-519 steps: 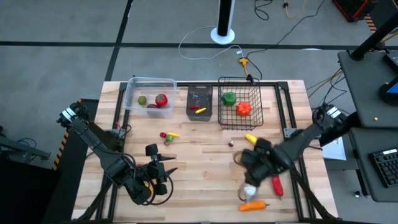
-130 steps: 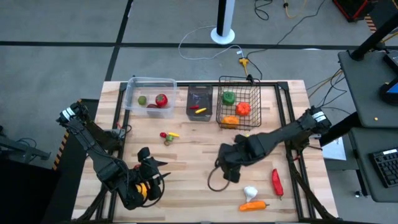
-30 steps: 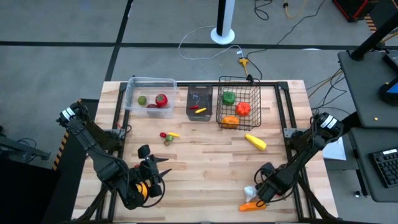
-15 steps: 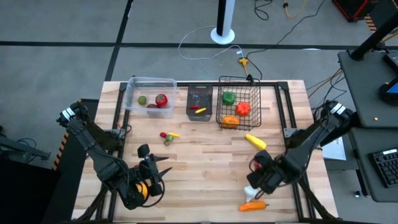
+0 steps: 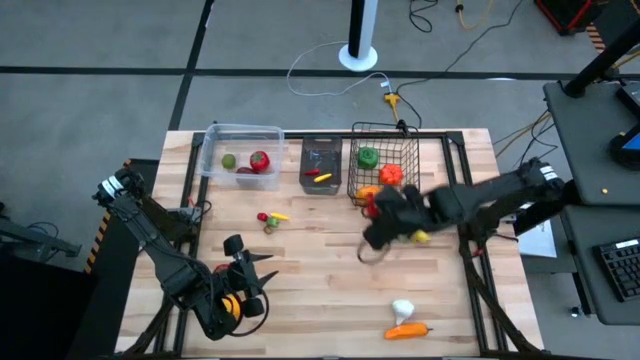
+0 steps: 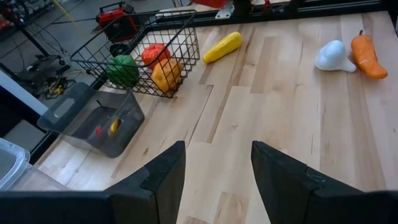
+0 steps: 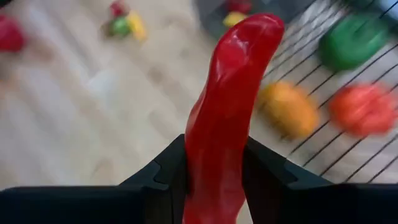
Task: Sort produce into baskets
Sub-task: Put the red chili pepper into the wire basket
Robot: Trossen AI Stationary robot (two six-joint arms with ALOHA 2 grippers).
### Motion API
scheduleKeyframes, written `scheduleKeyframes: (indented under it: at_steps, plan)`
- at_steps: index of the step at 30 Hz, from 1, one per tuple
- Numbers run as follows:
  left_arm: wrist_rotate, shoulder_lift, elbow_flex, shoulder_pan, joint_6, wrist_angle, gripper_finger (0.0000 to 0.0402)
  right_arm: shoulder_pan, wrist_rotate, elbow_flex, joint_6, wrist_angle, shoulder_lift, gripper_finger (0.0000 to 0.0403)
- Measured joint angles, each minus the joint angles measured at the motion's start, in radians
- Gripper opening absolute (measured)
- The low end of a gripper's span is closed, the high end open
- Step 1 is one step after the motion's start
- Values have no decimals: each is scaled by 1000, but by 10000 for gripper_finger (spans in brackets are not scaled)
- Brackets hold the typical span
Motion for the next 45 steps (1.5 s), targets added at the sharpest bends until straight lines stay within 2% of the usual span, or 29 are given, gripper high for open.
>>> scheduleKeyframes:
  at_steps: [5, 15, 19, 23, 27, 39, 45]
  plan:
    - [0, 0, 0, 0, 0, -1, 167, -185, 42, 32, -190, 0, 0, 116]
    - [0, 0, 0, 0, -4, 0, 167, -524, 82, -10, -403, 15, 1, 118]
    - [0, 0, 0, 0, -4, 0, 167, -613, 88, -56, -614, 106, 1, 119]
    - [1, 0, 0, 0, -9, 1, 167, -679, 65, -122, -765, 231, 2, 120]
    - [2, 0, 0, 0, -11, 1, 167, -730, 9, -174, -847, 284, 2, 120]
    - [2, 0, 0, 0, -12, 2, 167, -760, 5, -328, -845, 402, 2, 121]
    - [1, -1, 0, 0, -12, 3, 167, -760, 3, -372, -823, 404, 2, 121]
